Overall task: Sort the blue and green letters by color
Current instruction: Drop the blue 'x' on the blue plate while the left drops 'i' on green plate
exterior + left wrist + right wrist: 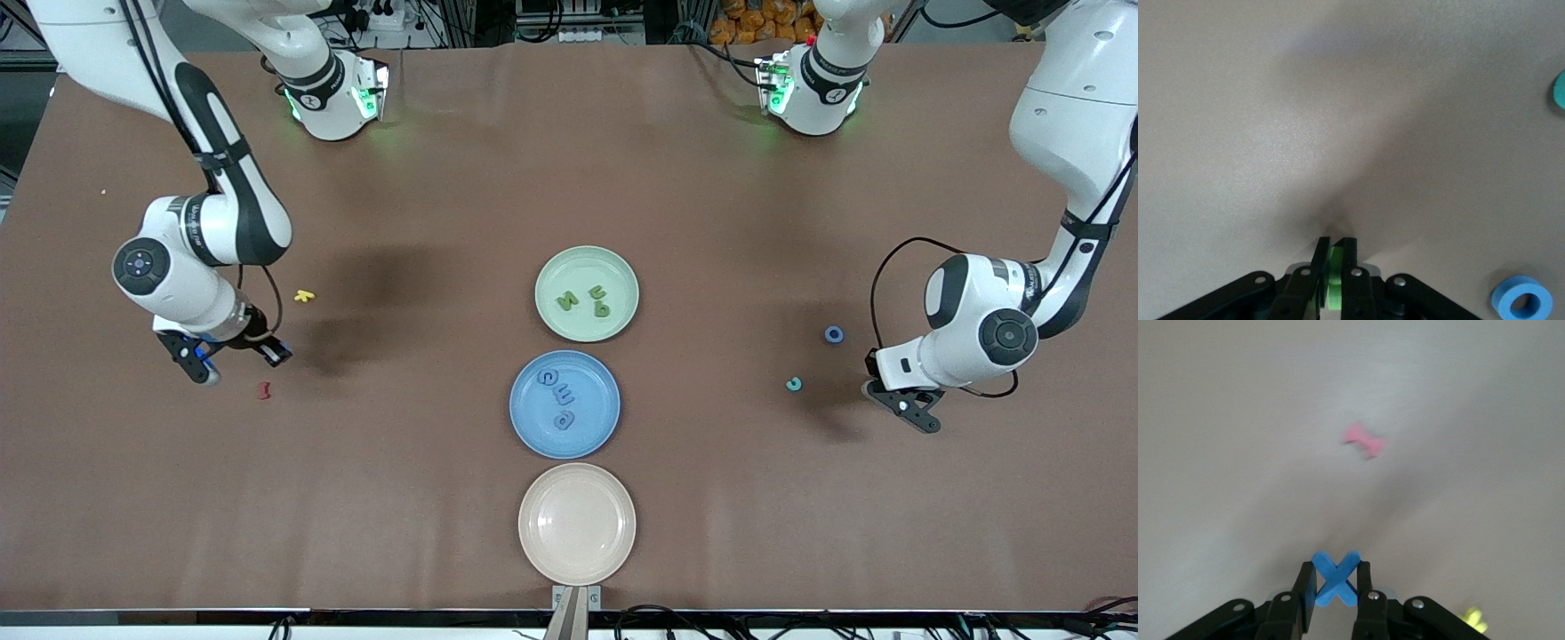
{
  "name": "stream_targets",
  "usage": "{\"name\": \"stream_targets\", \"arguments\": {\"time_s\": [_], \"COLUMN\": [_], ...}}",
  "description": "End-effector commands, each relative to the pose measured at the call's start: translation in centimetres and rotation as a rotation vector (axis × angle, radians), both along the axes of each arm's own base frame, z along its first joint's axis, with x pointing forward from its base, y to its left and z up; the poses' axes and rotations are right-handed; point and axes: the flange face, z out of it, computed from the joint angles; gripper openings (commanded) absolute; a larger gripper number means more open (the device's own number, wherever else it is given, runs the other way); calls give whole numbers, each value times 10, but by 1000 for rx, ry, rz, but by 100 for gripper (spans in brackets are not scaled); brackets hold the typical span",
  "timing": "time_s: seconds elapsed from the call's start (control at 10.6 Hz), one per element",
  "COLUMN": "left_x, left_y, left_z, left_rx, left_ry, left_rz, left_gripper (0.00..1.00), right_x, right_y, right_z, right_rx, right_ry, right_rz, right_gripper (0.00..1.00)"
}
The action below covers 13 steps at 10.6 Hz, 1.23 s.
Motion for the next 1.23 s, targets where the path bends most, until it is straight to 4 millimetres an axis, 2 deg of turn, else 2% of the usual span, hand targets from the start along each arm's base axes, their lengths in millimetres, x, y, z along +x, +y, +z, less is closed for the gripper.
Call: {"name": "stream_targets", "arguments": {"time_s": [0.0,0.09,0.28,0.38,0.66,0.85,1.04,1.13], "left_x": [4,7,18,22,18,9,-10,-16], "left_y": [0,-4,-27,-48,-130,-192,-257,-278], "left_z": [18,27,48,59,67,71,72,72], "left_rx": [-5,-5,-49,-61,-49,-46,-43,-45], "left_ry": [-19,-35,-20,-8,-6,-17,-21,-20], "left_rz": [-10,-4,35,65,195,277,374,436], "left_gripper": [0,0,0,0,0,0,0,0], "right_x": [23,29,39,45,60,59,49,42], "right_y": [84,112,173,202,293,350,389,405], "right_z": [38,45,54,55,53,36,17,9], "right_rx": [5,8,26,42,77,90,127,141], "right_ry": [-52,-75,-121,-138,-196,-236,-335,-365], "right_rz": [143,190,272,305,417,495,550,575], "right_gripper": [0,0,0,0,0,0,0,0]}}
